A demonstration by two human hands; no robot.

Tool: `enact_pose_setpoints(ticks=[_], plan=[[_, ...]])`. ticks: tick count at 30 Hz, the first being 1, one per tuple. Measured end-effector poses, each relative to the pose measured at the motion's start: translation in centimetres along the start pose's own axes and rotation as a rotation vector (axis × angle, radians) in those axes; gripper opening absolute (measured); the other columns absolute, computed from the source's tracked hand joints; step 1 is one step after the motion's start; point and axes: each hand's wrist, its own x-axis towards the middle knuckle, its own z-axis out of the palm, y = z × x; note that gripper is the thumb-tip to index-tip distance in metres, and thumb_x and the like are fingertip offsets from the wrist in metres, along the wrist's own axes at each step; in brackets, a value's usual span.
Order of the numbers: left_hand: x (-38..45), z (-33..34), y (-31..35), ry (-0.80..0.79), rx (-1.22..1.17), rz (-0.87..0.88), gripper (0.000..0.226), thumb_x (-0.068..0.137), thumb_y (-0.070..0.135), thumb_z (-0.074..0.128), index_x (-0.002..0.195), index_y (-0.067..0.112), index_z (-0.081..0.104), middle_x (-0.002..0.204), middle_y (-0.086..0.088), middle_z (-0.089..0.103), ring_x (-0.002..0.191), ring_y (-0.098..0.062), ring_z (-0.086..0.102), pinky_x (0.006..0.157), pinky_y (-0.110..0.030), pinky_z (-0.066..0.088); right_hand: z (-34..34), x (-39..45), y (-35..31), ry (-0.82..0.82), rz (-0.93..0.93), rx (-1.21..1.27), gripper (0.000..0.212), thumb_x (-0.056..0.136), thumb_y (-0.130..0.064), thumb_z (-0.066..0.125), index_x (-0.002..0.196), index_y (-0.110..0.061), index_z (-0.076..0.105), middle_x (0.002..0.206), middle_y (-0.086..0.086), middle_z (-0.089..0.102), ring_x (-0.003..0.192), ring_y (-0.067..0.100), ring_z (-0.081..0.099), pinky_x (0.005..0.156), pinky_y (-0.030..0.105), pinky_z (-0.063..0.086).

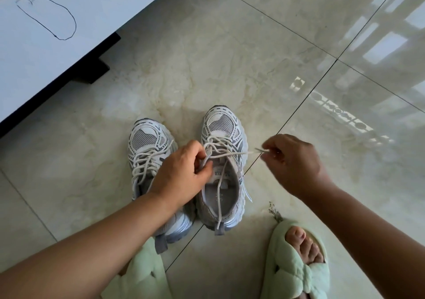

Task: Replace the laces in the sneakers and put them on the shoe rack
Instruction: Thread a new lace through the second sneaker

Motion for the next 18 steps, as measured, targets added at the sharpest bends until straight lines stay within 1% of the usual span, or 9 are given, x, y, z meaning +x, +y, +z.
enact_pose_setpoints(ticks=[1,2,5,7,9,12,14,15,18], plan=[[0.0,-0.1,0.0,-0.013,-0.013,-0.003,0.017,0.078,0.019,0.069,0.082,0.012,0.054,0.061,0.015,0.040,0.053,-0.006,0.043,0.050,-0.019,0.032,0.4,0.4,-1.1,-0.036,-0.052,0.049,0.013,0.075,-0.011,0.071,0.088,-0.010,0.068,0.072,-0.008,0.052,0.058,0.001,0.049,0.059,0.002,0.034],[0.1,-0.1,0.0,-0.026,-0.028,-0.004,0.017,0.079,0.020,0.069,0.082,0.013,0.054,0.061,0.015,0.041,0.053,-0.003,0.043,0.050,-0.019,0.032,0.9,0.7,-2.2,-0.085,-0.086,0.092,0.019,0.075,-0.018,0.069,0.093,-0.012,0.070,0.075,-0.009,0.054,0.058,0.001,0.049,0.060,0.003,0.035],[0.1,-0.2,-0.1,-0.049,-0.040,-0.012,0.019,0.080,0.024,0.069,0.081,0.015,0.053,0.060,0.013,0.041,0.052,-0.002,0.043,0.048,-0.017,0.032,2.5,1.9,-4.4,-0.217,-0.136,0.081,0.029,0.073,-0.029,0.057,0.094,-0.014,0.071,0.085,0.003,0.060,0.071,0.020,0.059,0.063,0.029,0.048],[0.0,-0.2,-0.1,-0.055,-0.031,-0.019,0.020,0.080,0.027,0.068,0.082,0.017,0.051,0.061,0.013,0.041,0.052,-0.002,0.042,0.048,-0.013,0.030,3.6,2.4,-4.9,-0.257,-0.206,-0.011,0.027,0.072,-0.024,0.051,0.085,-0.009,0.070,0.081,0.008,0.058,0.071,0.030,0.059,0.059,0.037,0.048],[0.0,-0.2,-0.2,-0.054,-0.021,-0.022,0.020,0.081,0.028,0.067,0.082,0.019,0.050,0.062,0.013,0.041,0.053,-0.002,0.042,0.048,-0.012,0.029,4.1,2.9,-5.0,-0.240,-0.256,-0.027,0.020,0.069,-0.017,0.050,0.073,-0.006,0.066,0.073,0.007,0.056,0.063,0.031,0.056,0.051,0.036,0.045],[0.0,-0.2,-0.1,-0.037,0.004,-0.029,0.018,0.081,0.025,0.063,0.079,0.022,0.045,0.061,0.013,0.040,0.053,-0.001,0.042,0.046,-0.011,0.027,3.4,3.3,-4.0,-0.135,-0.224,0.026,0.011,0.067,-0.013,0.054,0.060,-0.006,0.058,0.065,0.002,0.053,0.055,0.026,0.051,0.047,0.031,0.041],[0.1,-0.2,0.1,-0.036,0.013,-0.029,0.018,0.079,0.023,0.061,0.078,0.024,0.043,0.065,0.012,0.043,0.054,-0.003,0.043,0.048,-0.010,0.025,3.0,3.4,-2.8,-0.066,-0.175,0.000,0.014,0.070,-0.014,0.058,0.058,-0.006,0.058,0.062,0.001,0.053,0.054,0.023,0.050,0.047,0.031,0.042],[0.1,-0.1,0.2,-0.042,0.017,-0.032,0.019,0.079,0.022,0.062,0.078,0.024,0.043,0.067,0.011,0.046,0.055,-0.006,0.045,0.049,-0.013,0.026,3.0,3.4,-2.1,-0.048,-0.163,-0.010,0.015,0.070,-0.014,0.058,0.058,-0.006,0.058,0.061,0.000,0.052,0.054,0.022,0.050,0.048,0.032,0.043],[0.2,-0.2,0.2,-0.036,0.026,-0.031,0.016,0.077,0.023,0.059,0.079,0.024,0.043,0.067,0.008,0.048,0.057,-0.015,0.048,0.051,-0.020,0.030,3.1,2.9,-1.6,-0.091,-0.141,0.031,0.007,0.072,-0.013,0.061,0.066,-0.009,0.063,0.063,-0.004,0.052,0.054,0.013,0.047,0.052,0.027,0.043]])
